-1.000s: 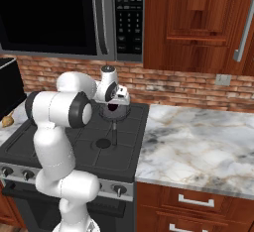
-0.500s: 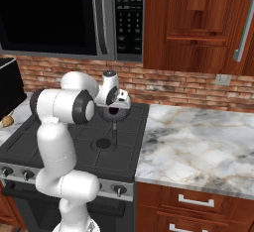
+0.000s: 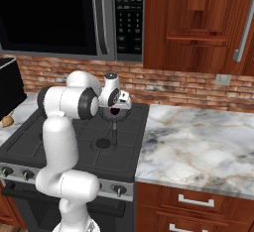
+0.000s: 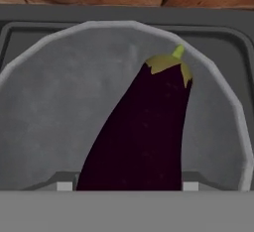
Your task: Put the onion and eggplant in the pan. Then turn on the rear right burner and set the heat to medium.
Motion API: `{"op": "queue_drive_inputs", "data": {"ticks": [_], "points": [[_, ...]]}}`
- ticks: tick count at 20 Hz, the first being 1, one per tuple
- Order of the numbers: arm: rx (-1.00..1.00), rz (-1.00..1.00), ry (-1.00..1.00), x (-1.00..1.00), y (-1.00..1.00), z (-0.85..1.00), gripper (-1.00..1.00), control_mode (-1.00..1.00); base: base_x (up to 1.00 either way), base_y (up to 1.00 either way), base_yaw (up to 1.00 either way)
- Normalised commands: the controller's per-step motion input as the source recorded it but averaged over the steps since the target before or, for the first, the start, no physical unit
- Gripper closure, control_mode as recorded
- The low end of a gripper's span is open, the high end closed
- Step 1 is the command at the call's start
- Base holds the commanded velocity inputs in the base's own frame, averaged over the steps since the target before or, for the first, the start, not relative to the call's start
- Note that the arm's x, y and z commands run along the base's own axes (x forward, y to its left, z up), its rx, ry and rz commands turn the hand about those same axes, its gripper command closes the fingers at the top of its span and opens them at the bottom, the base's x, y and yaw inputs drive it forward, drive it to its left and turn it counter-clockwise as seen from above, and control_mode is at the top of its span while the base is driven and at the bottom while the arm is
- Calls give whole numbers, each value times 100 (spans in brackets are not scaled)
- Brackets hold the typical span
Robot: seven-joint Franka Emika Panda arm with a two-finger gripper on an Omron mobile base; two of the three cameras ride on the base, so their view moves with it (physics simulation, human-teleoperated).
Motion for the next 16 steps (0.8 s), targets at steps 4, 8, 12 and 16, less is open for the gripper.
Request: {"op": "queue_drive_inputs", "data": {"ticks": [4, 8, 12, 16], "points": [[0, 0, 0, 10, 0, -5, 100, -100, 0, 0, 0], [0, 0, 0, 0, 0, 0, 100, -100, 0, 0, 0], [0, 0, 0, 0, 0, 0, -100, -100, 0, 0, 0], [0, 0, 0, 0, 0, 0, -100, -100, 0, 0, 0]]}}
